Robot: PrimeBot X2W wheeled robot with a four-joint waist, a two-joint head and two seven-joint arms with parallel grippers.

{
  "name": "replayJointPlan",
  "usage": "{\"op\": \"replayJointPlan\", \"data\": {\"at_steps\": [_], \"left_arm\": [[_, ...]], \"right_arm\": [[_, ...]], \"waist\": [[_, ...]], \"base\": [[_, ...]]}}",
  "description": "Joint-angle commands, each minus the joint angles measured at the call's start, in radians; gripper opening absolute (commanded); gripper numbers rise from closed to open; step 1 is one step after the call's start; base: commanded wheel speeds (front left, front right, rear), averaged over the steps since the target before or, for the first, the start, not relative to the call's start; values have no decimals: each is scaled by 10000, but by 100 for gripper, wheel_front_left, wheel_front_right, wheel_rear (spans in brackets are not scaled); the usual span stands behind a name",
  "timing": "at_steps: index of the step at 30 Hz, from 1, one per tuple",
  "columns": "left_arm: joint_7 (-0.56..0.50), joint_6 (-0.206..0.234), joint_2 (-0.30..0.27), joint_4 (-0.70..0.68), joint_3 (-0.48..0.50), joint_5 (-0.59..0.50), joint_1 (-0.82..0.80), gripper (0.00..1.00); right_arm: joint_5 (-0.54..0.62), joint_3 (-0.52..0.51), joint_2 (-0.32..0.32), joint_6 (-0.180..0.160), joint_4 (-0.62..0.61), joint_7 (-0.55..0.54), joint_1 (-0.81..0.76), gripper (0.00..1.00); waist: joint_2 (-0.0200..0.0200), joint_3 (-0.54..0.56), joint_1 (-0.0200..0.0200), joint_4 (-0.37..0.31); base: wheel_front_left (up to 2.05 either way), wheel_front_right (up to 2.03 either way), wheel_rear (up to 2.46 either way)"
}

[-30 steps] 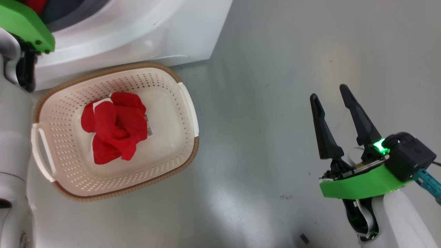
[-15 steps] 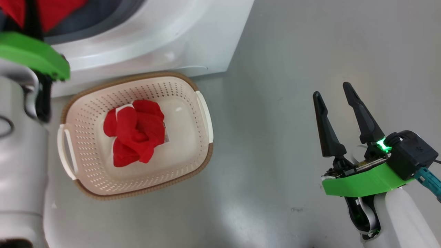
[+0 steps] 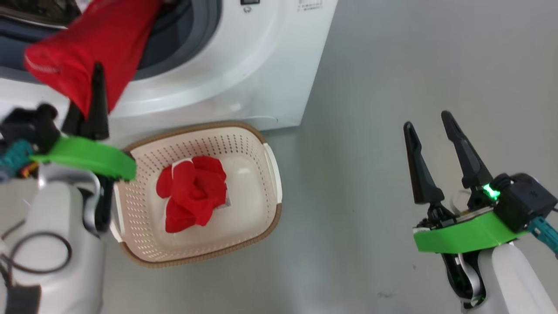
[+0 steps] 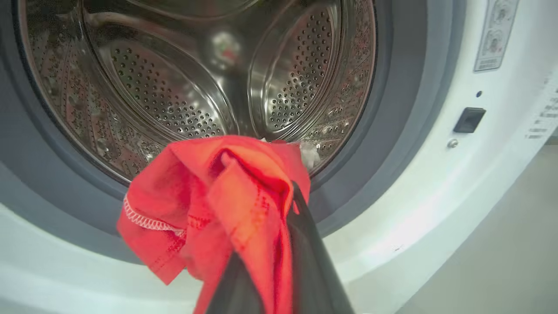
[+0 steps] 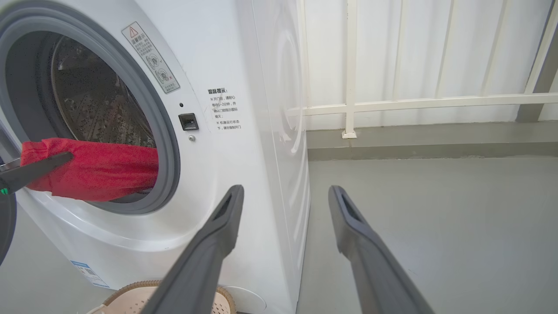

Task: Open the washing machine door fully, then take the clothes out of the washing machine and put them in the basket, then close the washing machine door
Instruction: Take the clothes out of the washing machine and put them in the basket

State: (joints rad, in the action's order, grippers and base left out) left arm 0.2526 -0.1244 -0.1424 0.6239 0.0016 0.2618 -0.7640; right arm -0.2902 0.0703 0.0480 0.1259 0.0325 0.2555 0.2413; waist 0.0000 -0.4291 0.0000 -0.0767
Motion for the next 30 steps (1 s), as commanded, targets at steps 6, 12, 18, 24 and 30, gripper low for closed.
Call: {"op": "replayJointPlan", "data": {"at_steps": [6,12,18,24,30], "left_arm": [[91,-47,-32,-1515,394,-299,1518,0],[91,-50,112,-2267,371,-411,2358,0],[91,-50,282,-3061,380,-427,3207,0],[91,37,426,-3841,361,-357,3877,0],[61,220,521,-4798,343,-228,4561,0]], "right_arm": [[26,7,22,48,-185,63,-513,100],[-6,-51,22,48,-166,63,-679,100],[-3,-175,22,48,-172,63,-901,100],[-29,-216,22,48,-220,63,-1004,100],[-67,-319,22,48,-234,63,-1101,100]], "waist": [[0,872,0,282],[0,1187,0,363],[0,1626,0,488],[0,1866,0,551],[0,2074,0,562]], "base": [[0,0,0],[0,0,0],[0,0,0],[0,0,0],[0,0,0]]}}
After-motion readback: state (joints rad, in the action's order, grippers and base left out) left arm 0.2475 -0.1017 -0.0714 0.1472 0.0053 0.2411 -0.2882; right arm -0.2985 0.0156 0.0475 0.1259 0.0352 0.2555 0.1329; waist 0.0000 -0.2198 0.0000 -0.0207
